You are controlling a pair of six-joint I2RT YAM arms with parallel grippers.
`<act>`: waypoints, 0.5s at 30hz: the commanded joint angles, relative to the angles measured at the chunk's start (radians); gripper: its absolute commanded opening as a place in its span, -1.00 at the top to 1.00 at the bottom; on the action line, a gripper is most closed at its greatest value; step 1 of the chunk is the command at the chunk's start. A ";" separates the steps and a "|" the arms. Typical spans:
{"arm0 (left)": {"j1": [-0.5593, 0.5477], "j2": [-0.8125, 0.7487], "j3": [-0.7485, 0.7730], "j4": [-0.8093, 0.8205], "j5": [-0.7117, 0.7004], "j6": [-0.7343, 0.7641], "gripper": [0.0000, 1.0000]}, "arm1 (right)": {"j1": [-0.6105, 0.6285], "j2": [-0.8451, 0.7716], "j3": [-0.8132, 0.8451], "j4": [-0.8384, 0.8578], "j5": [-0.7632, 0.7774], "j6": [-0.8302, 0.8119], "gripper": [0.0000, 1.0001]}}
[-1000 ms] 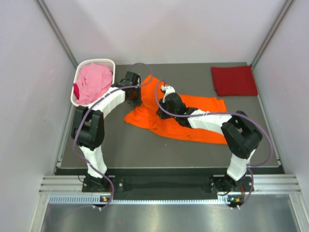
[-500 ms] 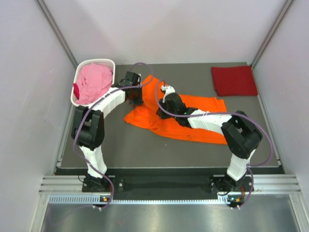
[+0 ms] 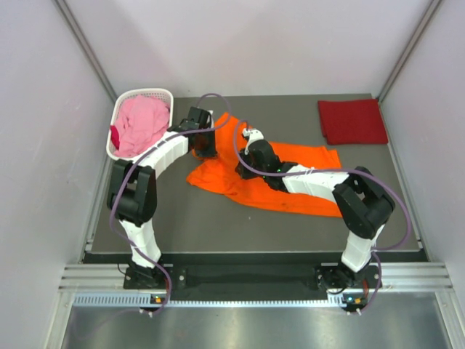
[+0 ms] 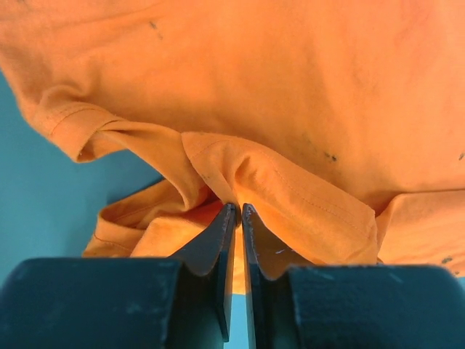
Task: Fold and stack the t-shirts
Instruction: Fold the tshirt
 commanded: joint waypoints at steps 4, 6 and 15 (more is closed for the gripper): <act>-0.001 -0.031 0.002 0.035 0.005 0.009 1.00 | 0.015 -0.039 0.002 0.043 0.008 0.008 1.00; -0.001 -0.033 0.021 0.036 -0.026 0.013 1.00 | 0.015 -0.051 -0.009 0.052 0.019 0.008 1.00; -0.001 -0.033 0.082 0.117 -0.071 0.010 1.00 | 0.017 -0.088 -0.037 0.078 0.058 0.006 1.00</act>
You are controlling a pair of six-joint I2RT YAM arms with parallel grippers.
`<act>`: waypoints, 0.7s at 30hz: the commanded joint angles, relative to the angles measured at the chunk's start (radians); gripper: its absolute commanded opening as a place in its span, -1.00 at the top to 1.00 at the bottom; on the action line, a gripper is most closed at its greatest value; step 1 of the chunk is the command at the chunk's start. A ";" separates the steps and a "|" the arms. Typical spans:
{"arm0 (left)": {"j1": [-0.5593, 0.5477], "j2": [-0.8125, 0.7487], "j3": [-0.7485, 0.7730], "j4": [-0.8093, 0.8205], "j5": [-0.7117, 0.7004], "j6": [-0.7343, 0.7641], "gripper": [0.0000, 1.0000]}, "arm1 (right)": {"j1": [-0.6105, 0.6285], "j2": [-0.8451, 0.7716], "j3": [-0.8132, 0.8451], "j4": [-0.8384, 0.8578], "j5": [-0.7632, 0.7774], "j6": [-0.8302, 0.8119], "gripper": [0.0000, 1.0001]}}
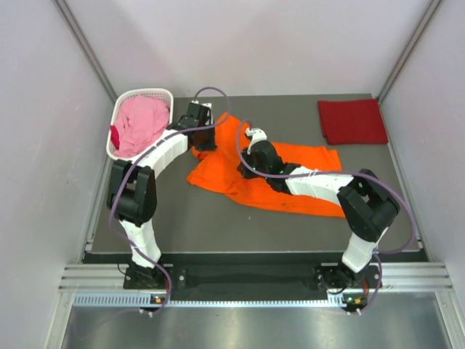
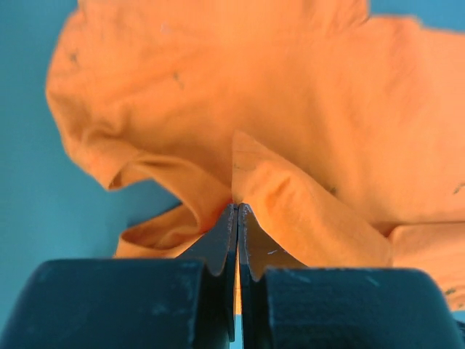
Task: Fold and stack the t-shirts
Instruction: Fold the tshirt
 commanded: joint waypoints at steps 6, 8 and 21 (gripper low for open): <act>-0.001 0.040 0.091 0.093 0.008 0.007 1.00 | 0.015 -0.056 -0.032 0.080 0.093 0.020 1.00; -0.001 0.067 0.099 0.098 0.010 0.012 1.00 | 0.015 -0.055 -0.034 0.079 0.123 0.024 1.00; -0.001 0.226 0.251 0.048 -0.030 0.058 0.91 | 0.011 0.023 0.003 0.074 0.194 0.040 1.00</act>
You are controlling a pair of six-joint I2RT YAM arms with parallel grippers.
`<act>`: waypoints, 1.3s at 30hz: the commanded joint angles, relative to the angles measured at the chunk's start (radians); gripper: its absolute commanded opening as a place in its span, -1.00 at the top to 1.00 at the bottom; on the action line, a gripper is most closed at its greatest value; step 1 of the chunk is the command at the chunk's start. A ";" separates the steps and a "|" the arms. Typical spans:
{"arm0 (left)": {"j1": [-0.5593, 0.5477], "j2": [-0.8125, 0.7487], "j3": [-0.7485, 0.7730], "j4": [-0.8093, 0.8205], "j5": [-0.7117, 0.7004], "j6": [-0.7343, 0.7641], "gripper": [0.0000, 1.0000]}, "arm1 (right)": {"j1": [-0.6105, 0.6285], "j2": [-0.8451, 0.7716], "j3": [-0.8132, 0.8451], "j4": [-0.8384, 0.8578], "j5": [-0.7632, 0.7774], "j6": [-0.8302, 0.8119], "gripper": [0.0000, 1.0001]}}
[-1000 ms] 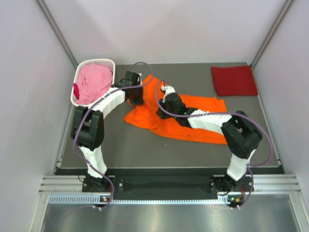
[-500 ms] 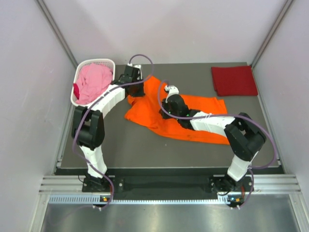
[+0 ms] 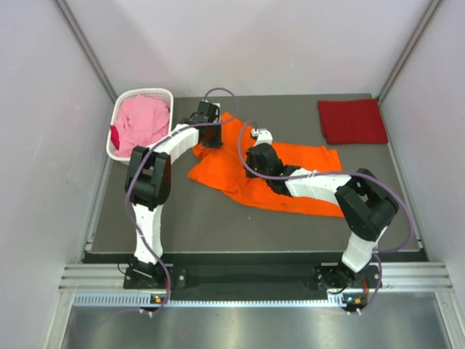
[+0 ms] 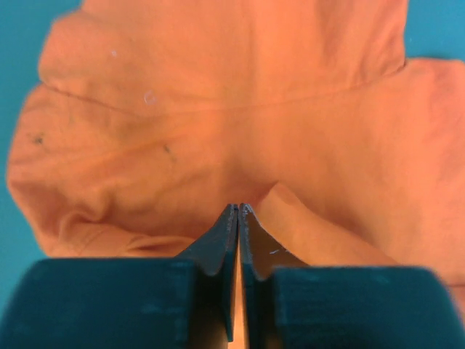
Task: Fold and stack the t-shirts
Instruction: Fold the tshirt
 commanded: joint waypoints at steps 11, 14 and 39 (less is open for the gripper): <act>0.003 -0.263 -0.107 -0.245 -0.266 -0.036 0.22 | -0.020 -0.092 0.082 -0.343 0.097 0.113 0.50; 0.028 -0.334 -0.229 -0.253 -0.240 -0.075 0.25 | -0.023 -0.138 0.043 -0.412 0.092 0.127 0.51; 0.136 -0.302 -0.527 -0.004 -0.137 -0.236 0.96 | -0.245 -0.305 -0.270 -0.471 0.005 0.139 0.59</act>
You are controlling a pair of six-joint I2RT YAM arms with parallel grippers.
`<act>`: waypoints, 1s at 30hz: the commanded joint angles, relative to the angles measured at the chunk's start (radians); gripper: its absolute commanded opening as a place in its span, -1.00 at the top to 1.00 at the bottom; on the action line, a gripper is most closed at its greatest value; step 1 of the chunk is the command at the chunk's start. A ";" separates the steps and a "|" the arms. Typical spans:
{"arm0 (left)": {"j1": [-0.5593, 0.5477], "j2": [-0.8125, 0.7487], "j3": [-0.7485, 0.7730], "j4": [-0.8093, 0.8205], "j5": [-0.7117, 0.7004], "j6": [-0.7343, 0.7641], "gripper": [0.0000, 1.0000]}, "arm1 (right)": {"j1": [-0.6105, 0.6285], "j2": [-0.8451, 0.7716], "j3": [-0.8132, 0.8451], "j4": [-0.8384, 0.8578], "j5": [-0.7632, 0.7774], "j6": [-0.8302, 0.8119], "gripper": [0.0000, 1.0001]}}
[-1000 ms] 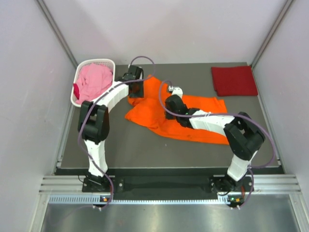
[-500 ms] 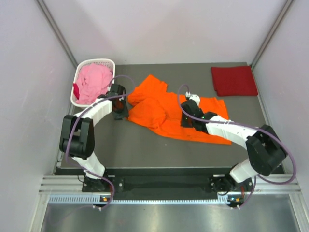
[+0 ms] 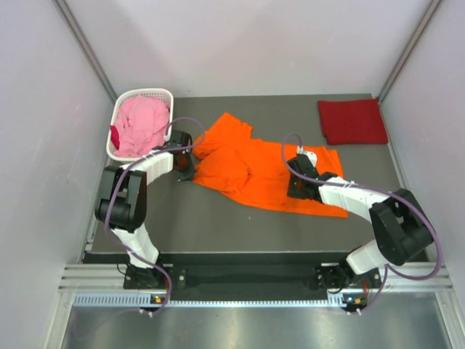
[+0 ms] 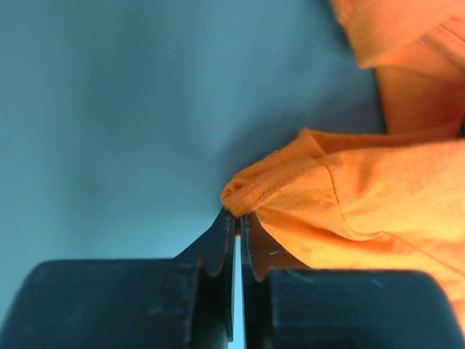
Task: Fold and stack the t-shirts
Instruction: Fold the tshirt
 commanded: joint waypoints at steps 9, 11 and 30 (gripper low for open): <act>-0.030 -0.166 -0.049 -0.224 -0.295 -0.058 1.00 | -0.112 -0.058 -0.062 -0.061 0.009 -0.003 0.59; -0.041 -0.186 -0.060 -0.251 -0.315 -0.061 1.00 | -0.113 -0.063 -0.063 -0.068 0.015 -0.005 0.59; -0.058 -0.243 -0.183 -0.372 -0.326 -0.096 0.79 | -0.113 -0.073 -0.051 -0.125 0.001 0.016 0.60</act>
